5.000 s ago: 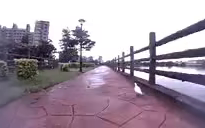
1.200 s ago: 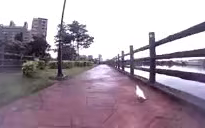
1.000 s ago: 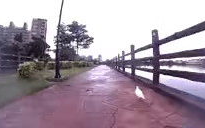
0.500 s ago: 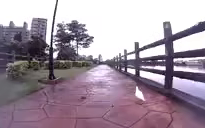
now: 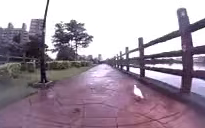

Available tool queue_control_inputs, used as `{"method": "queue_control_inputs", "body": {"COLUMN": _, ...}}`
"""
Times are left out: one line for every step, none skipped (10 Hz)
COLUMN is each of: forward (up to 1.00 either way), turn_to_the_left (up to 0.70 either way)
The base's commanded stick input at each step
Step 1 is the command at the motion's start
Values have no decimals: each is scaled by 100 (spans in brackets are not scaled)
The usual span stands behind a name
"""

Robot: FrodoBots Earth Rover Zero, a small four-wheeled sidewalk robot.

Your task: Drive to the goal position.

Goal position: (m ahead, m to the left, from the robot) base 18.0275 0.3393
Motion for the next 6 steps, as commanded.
{"method": "queue_control_inputs", "body": {"forward": 100, "turn_to_the_left": -1}}
{"method": "queue_control_inputs", "body": {"forward": 100, "turn_to_the_left": -1}}
{"method": "queue_control_inputs", "body": {"forward": 100, "turn_to_the_left": -1}}
{"method": "queue_control_inputs", "body": {"forward": 100, "turn_to_the_left": -1}}
{"method": "queue_control_inputs", "body": {"forward": 100, "turn_to_the_left": -1}}
{"method": "queue_control_inputs", "body": {"forward": 100, "turn_to_the_left": -1}}
